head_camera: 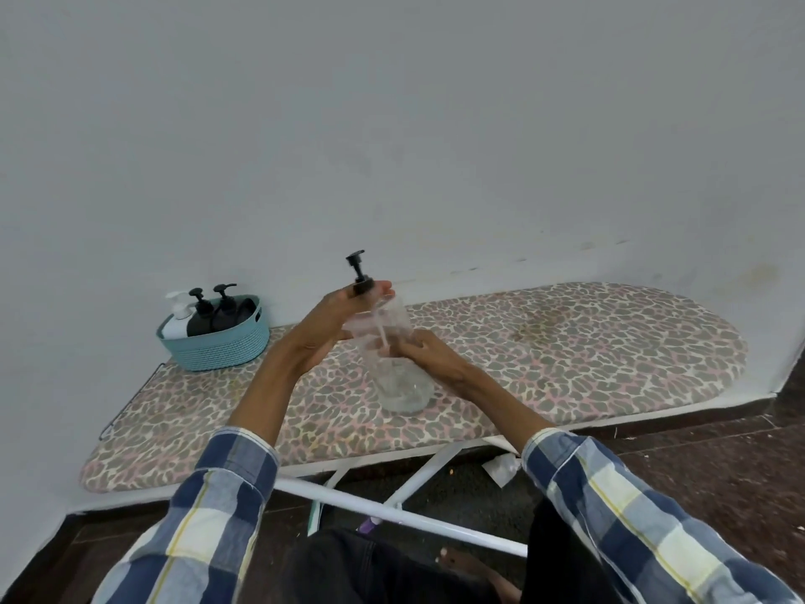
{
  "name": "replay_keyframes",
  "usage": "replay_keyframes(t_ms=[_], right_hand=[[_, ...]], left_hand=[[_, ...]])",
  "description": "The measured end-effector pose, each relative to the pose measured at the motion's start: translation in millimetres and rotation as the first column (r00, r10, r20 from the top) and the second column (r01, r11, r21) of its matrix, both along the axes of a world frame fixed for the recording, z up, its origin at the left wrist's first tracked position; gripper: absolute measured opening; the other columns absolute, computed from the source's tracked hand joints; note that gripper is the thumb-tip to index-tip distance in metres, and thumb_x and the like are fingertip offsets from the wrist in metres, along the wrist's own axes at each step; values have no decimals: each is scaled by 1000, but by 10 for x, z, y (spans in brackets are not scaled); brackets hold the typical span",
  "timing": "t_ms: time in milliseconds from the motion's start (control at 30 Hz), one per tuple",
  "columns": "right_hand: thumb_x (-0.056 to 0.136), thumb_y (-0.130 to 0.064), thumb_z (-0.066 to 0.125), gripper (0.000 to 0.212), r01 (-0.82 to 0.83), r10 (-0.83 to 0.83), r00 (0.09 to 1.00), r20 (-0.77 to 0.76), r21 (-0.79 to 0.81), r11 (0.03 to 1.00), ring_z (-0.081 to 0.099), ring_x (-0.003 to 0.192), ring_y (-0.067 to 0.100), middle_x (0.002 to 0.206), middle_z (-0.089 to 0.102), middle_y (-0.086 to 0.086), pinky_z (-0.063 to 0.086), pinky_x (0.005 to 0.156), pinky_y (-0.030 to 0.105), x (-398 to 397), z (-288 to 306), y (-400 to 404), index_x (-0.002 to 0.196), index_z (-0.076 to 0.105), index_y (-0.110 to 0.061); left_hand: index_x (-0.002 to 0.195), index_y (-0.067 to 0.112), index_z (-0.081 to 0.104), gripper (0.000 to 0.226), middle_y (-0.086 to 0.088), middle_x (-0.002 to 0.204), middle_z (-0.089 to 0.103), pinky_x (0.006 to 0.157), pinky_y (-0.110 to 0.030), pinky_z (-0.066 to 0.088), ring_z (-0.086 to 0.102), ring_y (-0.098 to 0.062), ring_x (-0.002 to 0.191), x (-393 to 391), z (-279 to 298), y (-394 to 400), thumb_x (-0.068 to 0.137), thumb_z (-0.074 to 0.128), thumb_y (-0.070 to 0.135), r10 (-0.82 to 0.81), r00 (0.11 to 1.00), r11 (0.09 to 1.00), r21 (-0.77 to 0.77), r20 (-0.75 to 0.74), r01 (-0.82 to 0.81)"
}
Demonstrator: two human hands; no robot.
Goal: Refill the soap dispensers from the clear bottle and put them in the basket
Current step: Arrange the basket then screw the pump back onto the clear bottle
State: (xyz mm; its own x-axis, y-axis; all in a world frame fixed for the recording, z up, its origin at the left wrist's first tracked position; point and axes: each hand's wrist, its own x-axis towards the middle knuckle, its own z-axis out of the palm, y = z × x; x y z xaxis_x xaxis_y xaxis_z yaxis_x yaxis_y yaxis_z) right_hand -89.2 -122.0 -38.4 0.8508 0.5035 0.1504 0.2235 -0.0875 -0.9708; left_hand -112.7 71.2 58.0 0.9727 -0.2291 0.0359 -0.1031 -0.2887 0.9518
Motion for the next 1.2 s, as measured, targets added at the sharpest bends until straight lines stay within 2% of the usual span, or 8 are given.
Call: replay_keyframes(t_ms=[100,233,433,633,700,933,1067,1200], right_hand=[[87,-45,79,20,41,-40,999,-6,31,999,68,120,21,122,76,-6,53,112,50,58,8,41,106,79,-47],[90,-43,82,45,161,-163,987,17,87,983,71,114,12,118,76,-7,55,108,45,131,-36,178,132,66,-34],[84,-42,89,49,263,-275,952,136,99,960,72,100,13,111,73,-1,56,87,27,148,-64,340,118,62,-19],[76,-60,86,61,532,-502,757,418,52,845,50,80,20,91,50,-2,44,63,34,-24,-212,712,98,42,-23],[73,-53,90,65,508,-460,772,440,9,861,50,87,21,97,51,-2,45,64,36,-55,-200,769,105,43,-20],[73,-49,93,75,345,-274,863,424,-99,934,55,105,18,120,53,-2,55,87,42,102,-202,689,125,48,-18],[78,-43,92,94,244,-166,918,361,-181,953,59,117,24,141,53,5,53,96,41,242,-82,739,152,40,-16],[75,-41,93,94,185,-120,930,348,-158,970,62,112,20,138,58,2,56,94,42,395,117,995,152,43,-22]], left_hand=[[134,24,70,42,10,131,75,103,-42,53,67,-11,126,-27,-96,135,94,79,33,65,996,997,43,66,-68],[118,25,77,35,15,113,77,79,-27,55,72,-8,105,-46,-192,176,87,86,38,365,891,924,11,270,-382],[123,22,76,44,13,117,77,91,-18,54,71,-4,110,8,-242,203,85,87,42,478,764,847,5,434,-532],[138,28,51,93,2,122,67,82,-43,65,74,-22,94,8,-293,24,70,63,91,562,813,714,409,151,-569],[139,29,41,98,2,115,66,73,-44,67,73,-23,89,-26,-372,-26,65,69,86,574,813,714,423,104,-558],[141,27,49,101,3,125,70,91,-44,56,69,-23,113,-163,-437,39,57,64,81,576,759,667,363,302,-651],[148,30,45,85,5,128,70,87,-40,56,68,-22,113,-175,-428,102,76,76,63,529,734,656,344,426,-672],[153,28,43,89,4,137,65,92,-38,54,64,-20,121,-69,-413,329,80,83,60,553,653,613,277,517,-740]])
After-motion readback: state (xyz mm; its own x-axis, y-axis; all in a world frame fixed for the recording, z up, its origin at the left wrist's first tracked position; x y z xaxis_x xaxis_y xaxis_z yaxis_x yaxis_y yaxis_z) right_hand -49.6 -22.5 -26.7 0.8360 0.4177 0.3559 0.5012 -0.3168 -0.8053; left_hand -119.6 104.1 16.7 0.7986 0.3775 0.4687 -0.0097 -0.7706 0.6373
